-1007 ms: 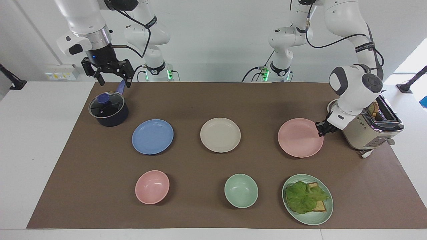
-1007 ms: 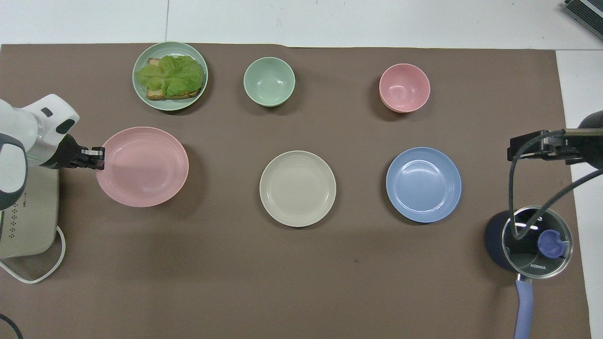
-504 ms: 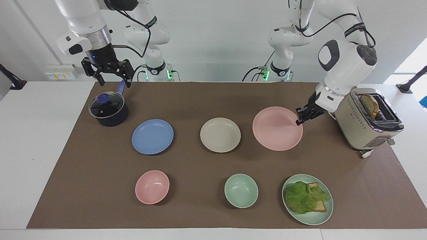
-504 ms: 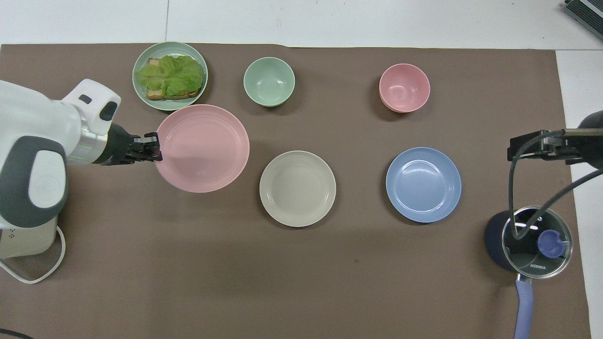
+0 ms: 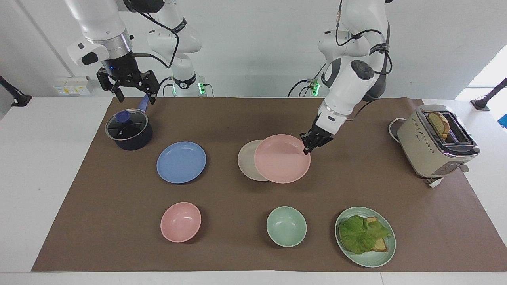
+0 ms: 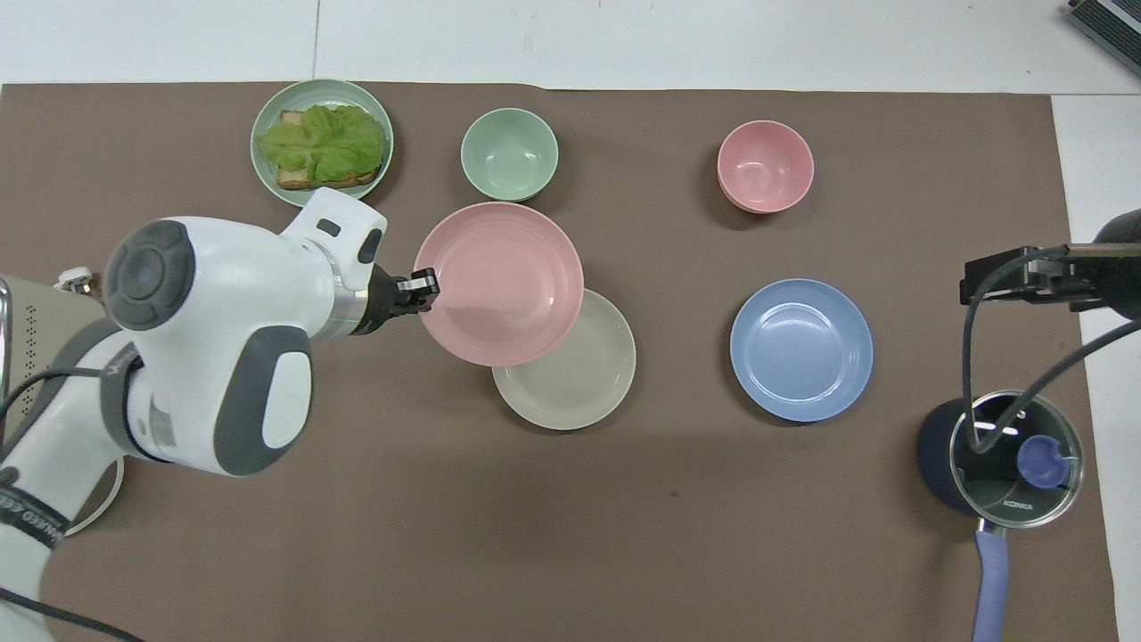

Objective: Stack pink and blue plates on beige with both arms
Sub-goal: 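Lift the pink plate with the left gripper onto the beige plate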

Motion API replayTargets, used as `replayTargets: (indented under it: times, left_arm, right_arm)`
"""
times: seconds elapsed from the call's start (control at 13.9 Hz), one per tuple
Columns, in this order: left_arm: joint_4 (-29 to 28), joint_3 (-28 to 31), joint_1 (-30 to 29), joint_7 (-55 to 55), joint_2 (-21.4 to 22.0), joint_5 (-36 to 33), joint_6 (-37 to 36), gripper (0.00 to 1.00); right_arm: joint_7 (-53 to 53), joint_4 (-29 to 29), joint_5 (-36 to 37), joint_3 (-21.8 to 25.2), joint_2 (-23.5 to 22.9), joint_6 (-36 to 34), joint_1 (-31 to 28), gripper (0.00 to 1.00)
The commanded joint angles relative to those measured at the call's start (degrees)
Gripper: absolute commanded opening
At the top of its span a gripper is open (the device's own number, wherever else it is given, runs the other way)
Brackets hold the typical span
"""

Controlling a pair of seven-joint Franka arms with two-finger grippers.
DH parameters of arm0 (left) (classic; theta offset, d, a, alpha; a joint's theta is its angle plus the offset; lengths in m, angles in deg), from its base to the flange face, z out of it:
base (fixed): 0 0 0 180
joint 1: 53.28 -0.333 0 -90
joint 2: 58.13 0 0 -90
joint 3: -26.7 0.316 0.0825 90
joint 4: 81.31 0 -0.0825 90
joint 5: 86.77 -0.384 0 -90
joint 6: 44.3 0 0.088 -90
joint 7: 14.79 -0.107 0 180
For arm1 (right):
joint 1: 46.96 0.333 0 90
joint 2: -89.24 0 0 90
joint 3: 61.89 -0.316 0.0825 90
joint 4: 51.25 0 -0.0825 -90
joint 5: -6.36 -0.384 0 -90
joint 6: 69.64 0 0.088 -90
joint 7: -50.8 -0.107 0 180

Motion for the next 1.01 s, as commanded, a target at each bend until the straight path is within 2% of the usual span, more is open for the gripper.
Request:
replayTargets:
  times: [0.0, 0.5, 0.94]
  left_arm:
    - [-5.0, 1.1, 4.3, 0.5, 0.6, 1.2, 6.9, 0.00]
    - [-7.9, 1.1, 7.5, 0.3, -1.8, 1.2, 10.0, 0.00]
    - [-9.2, 1.1, 7.8, -0.8, -2.0, 1.2, 10.1, 0.00]
  right_arm:
    - [0.8, 1.1, -0.3, -0.2, 0.6, 1.2, -0.6, 1.00]
    - [0.8, 1.1, -0.3, -0.2, 0.6, 1.3, -0.6, 1.00]
    - [0.8, 1.1, -0.3, -0.2, 0.6, 1.3, -0.7, 1.00]
